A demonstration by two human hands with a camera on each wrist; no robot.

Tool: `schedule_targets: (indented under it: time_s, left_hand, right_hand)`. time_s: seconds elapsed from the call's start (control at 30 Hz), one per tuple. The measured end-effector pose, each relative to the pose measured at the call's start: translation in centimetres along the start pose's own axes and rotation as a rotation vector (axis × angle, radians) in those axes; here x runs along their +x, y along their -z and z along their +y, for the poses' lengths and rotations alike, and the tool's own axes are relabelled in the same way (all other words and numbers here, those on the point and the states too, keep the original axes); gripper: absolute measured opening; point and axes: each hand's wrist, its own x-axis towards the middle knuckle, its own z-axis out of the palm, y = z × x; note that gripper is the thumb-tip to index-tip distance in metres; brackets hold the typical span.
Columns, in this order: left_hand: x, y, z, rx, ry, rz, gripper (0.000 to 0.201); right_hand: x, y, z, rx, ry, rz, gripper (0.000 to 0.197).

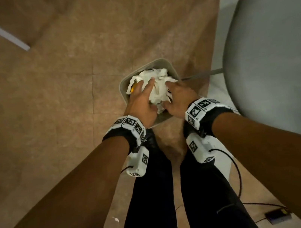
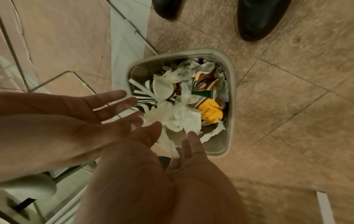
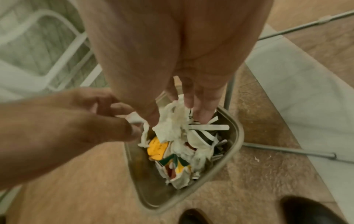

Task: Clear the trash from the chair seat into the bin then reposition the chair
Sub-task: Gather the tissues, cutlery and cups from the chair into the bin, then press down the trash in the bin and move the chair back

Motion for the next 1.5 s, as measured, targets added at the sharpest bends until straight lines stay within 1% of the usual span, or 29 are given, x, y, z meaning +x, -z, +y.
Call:
schedule_targets:
  time_s: [0.07, 0.13, 0.2, 0.23, 0.3, 0.4, 0.47, 0.57, 0.67, 0.83, 0.9, 1.0, 1.07, 1.1, 1.13, 1.2, 1.27, 1.4, 1.5]
  left_hand:
    - [0.9, -0.5, -1.5, 0.026, 0.013, 0.051, 0.08]
    - [1.5, -1.0, -2.8, 0.114, 0.012, 0.198, 0.078]
    - [1.6, -1.4, -4.0, 0.127, 0.047, 0.345, 0.077]
    - [1.5, -1.6, -4.6, 0.113, 0.057, 0.393, 0.077]
    - [1.4, -2.0, -5.5, 0.114, 0.028, 0.427, 0.078]
    - [1.6, -2.5, -6.6, 0.15, -0.045, 0.426, 0.078]
    - [1.8, -2.7, -7.2, 0.177, -0.071, 0.432, 0.078]
    - [2.0, -3.0, -7.7, 0.22, -0.076, 0.4, 0.083]
    - [2.0, -3.3, -8.1, 0.235, -0.075, 0.373, 0.088]
    - [2.0, -3.6, -8.0, 0.197, -0.08, 0.367, 0.087]
    - [2.0, -3.7, -7.9, 0.181, -0.075, 0.365, 0.088]
    - [2.1, -3.9, -7.9, 0.163, -0.067, 0.354, 0.089]
    - [2.0, -3.8, -7.9, 0.153, -0.066, 0.353, 0.089]
    - [1.9, -3.6, -7.9, 0.146, -0.068, 0.354, 0.088]
    - [1.8, -3.5, -7.8, 0.138, -0.067, 0.355, 0.087]
    - [1.4, -3.2, -7.7, 0.12, -0.057, 0.347, 0.083]
    - [0.6, -2.7, -7.2, 0.116, -0.039, 0.321, 0.077]
    - [-1.5, -1.5, -5.5, 0.254, -0.011, 0.229, 0.068]
    - [-3.8, -0.4, -3.1, 0.317, -0.011, 0.144, 0.063]
  right_hand:
    - [1.4, -0.9, 0.7, -0.092, 0.048, 0.033, 0.073]
    - [2.6, -1.9, 0.8, -0.187, 0.153, 0.055, 0.073]
    - [3.8, -3.3, 0.4, -0.288, 0.224, -0.022, 0.074]
    - [4.4, -4.3, 0.2, -0.334, 0.24, -0.073, 0.072]
    - [5.5, -6.4, -0.4, -0.395, 0.228, -0.157, 0.064]
    - [7.9, -9.0, -0.7, -0.417, 0.131, -0.225, 0.06]
    - [9.6, -10.4, -0.8, -0.403, 0.088, -0.233, 0.059]
    - [11.4, -12.1, -0.8, -0.451, 0.026, -0.267, 0.068]
    - [12.4, -12.5, -0.9, -0.486, -0.012, -0.343, 0.078]
    - [14.2, -12.3, -0.6, -0.489, -0.023, -0.414, 0.073]
    - [14.7, -12.4, -0.4, -0.495, -0.033, -0.443, 0.075]
    - [15.3, -12.7, -0.3, -0.505, -0.05, -0.432, 0.076]
    - [15.0, -12.5, -0.5, -0.553, 0.029, -0.393, 0.074]
    - [14.8, -12.2, -0.5, -0.583, 0.108, -0.368, 0.074]
    - [14.4, -11.6, -0.6, -0.56, 0.143, -0.349, 0.074]
    - [13.5, -10.2, -0.6, -0.472, 0.13, -0.31, 0.077]
    - [12.2, -8.7, -0.5, -0.439, 0.148, -0.281, 0.074]
    - [7.9, -4.6, -0.9, -0.479, 0.222, -0.245, 0.065]
    - [3.6, -1.0, -1.8, -0.432, 0.276, -0.221, 0.061]
